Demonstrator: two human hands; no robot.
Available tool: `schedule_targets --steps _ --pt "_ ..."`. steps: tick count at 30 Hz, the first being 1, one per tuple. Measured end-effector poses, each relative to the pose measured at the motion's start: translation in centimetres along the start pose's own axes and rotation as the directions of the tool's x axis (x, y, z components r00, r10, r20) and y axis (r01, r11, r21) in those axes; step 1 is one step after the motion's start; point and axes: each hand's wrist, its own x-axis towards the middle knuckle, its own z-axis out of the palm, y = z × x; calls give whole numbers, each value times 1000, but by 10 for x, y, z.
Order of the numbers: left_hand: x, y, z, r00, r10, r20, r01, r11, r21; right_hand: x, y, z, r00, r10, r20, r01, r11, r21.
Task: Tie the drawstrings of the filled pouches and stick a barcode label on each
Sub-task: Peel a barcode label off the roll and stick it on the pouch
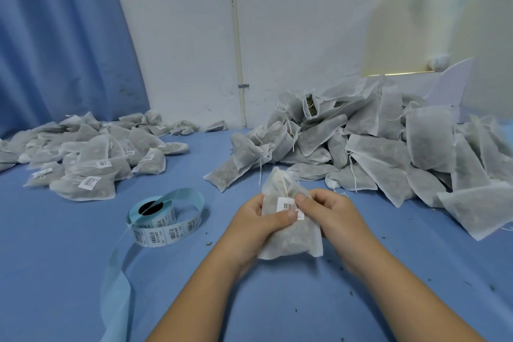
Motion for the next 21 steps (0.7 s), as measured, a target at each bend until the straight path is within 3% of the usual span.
schedule_targets --steps 7,14,21 --pt "-18 10 -8 995 -80 -52 75 994 -85 -6 -4 4 994 40 103 -45 998 51" --pt "-39 51 -46 955 -16 -297 25 999 28 1 -22 45 930 91 356 -105 994 19" --pt "-45 64 -104 909 -22 -415 6 999 -39 22 -31 116 913 137 385 -188 977 98"
